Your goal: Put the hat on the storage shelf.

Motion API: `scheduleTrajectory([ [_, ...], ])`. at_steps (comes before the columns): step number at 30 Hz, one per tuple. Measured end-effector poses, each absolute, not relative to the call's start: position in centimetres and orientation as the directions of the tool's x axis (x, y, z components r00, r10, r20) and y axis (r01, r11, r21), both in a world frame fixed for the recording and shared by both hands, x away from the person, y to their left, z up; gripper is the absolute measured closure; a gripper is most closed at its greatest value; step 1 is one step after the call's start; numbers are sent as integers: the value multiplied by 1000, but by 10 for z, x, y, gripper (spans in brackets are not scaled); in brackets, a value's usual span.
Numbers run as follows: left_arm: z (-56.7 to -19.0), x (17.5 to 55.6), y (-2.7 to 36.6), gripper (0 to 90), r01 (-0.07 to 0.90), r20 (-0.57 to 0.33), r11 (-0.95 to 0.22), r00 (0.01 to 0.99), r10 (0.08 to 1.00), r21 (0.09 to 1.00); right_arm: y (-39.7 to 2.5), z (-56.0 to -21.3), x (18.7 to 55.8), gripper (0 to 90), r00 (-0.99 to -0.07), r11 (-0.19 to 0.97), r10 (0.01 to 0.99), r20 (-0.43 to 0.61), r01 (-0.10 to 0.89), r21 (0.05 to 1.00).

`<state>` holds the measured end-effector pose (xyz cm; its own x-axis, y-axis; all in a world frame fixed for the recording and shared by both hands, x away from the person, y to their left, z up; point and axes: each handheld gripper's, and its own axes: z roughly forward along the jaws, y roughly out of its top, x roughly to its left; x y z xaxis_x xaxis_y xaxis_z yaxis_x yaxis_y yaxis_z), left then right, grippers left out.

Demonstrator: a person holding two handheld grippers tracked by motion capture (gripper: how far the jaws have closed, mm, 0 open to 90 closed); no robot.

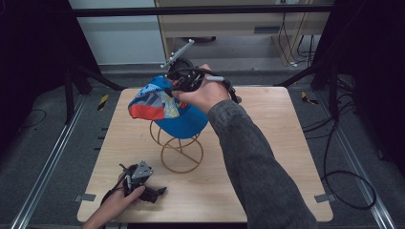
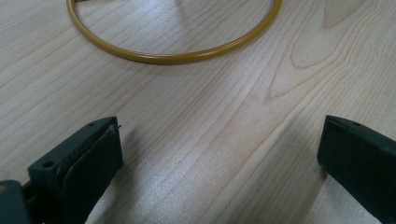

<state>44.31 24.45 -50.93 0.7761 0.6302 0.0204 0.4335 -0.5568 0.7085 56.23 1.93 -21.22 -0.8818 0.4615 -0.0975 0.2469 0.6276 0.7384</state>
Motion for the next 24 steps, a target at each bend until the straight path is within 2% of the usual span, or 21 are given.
scheduleTrajectory([
  [24,-510,443,245,0,433,19,-555,777,630,710,35,-228,560,889,-901,678,422,-98,242,694],
])
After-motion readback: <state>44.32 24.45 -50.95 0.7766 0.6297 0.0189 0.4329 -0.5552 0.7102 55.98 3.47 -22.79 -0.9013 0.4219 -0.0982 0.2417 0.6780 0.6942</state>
